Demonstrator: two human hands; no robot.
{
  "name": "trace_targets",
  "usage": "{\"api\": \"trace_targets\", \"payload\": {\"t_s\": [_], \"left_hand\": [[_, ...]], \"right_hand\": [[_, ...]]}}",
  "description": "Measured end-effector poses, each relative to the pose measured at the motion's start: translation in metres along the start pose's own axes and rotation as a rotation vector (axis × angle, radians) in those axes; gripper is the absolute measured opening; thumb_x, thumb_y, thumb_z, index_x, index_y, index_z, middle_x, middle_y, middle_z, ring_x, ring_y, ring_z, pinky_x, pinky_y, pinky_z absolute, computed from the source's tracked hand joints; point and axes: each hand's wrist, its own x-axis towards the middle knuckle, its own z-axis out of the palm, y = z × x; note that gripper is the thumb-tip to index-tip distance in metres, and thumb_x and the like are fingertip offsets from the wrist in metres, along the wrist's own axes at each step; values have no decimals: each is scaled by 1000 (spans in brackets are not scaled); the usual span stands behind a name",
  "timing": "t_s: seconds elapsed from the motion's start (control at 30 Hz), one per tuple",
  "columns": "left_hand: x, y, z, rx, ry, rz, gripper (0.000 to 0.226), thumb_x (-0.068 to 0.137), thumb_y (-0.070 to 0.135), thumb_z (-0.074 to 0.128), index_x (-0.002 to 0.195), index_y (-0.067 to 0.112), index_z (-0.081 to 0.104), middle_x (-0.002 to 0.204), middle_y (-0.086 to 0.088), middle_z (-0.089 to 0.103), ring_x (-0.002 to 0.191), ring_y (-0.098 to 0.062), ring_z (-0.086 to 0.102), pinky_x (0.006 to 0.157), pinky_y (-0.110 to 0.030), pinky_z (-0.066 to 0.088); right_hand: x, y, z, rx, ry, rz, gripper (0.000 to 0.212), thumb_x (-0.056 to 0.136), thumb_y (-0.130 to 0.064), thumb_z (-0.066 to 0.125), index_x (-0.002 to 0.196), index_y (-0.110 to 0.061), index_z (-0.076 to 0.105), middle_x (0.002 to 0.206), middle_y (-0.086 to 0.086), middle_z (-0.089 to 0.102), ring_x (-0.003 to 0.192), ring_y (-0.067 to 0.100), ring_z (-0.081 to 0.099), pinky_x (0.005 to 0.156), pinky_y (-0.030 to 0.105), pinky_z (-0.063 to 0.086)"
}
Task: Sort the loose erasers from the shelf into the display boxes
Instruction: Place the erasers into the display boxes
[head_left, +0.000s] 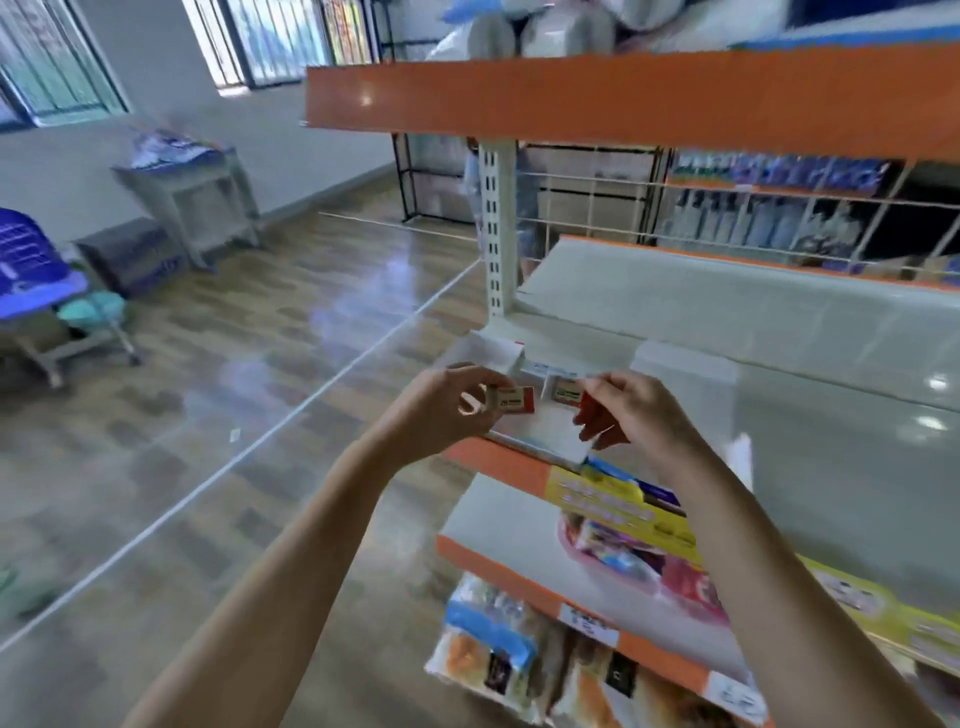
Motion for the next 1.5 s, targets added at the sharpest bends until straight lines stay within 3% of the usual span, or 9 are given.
{"api": "trace_targets", "payload": {"t_s": [0.37,0.53,0.7,0.8,0.9,1.17,1.33,1.43,1.5], "left_hand": [[50,-109,-39,105,-91,36,30,81,15,69,109,23,68,100,7,66,84,-5,61,75,-21,53],[62,-147,-43,76,-148,76,30,81,17,69,111,22,67,103,8,66,86,-2,59,75,-16,51],[74,-179,-50,27,-210,135,31,81,19,69,111,26,66,103,12,66,85,3,57,76,-13,49],[84,-191,-58,-31,-250,173,31,81,20,69,111,27,66,102,18,61,85,9,56,77,-9,47],[95,-201,-62,-53,-301,252,33,81,21,69,113,26,64,105,17,62,86,8,56,78,-9,47],[102,-217,-63,-91,-382,379,33,81,18,70,112,23,65,102,17,60,82,6,55,76,-5,44],[102,-222,-59,-139,-387,369,32,80,19,71,111,22,67,102,9,66,86,8,55,76,-8,45],[103,-220,-59,-152,-394,363,31,81,22,70,112,23,66,103,12,65,91,8,56,77,-10,46],[104,-219,-59,-164,-395,353,31,81,22,70,112,23,66,104,11,65,92,7,56,77,-10,46]], "right_hand": [[109,-7,69,-113,-65,53,13,94,-18,54,89,-11,64,73,13,69,59,24,64,50,27,48],[131,1,85,-257,-20,60,10,92,-25,57,87,-20,65,75,3,70,63,16,67,50,22,44],[136,1,103,-427,45,59,9,90,-32,57,88,-29,66,83,-5,68,69,11,67,56,27,48],[132,-4,116,-539,64,78,11,91,-34,56,91,-30,66,85,-5,66,76,14,64,57,21,43],[127,-7,131,-610,65,136,12,90,-37,56,89,-31,67,82,-4,68,77,21,63,64,28,44],[117,-11,151,-748,14,283,17,89,-35,58,79,-26,70,69,-3,63,57,13,44,55,27,31],[121,-17,161,-811,-64,335,18,89,-34,56,89,-24,71,77,-14,67,59,9,49,57,24,37],[125,-19,163,-858,-102,355,19,90,-33,55,94,-23,70,85,-13,68,71,11,58,60,22,40],[127,-18,164,-886,-136,373,19,91,-32,54,91,-21,70,82,-13,68,63,7,54,54,20,37]]}}
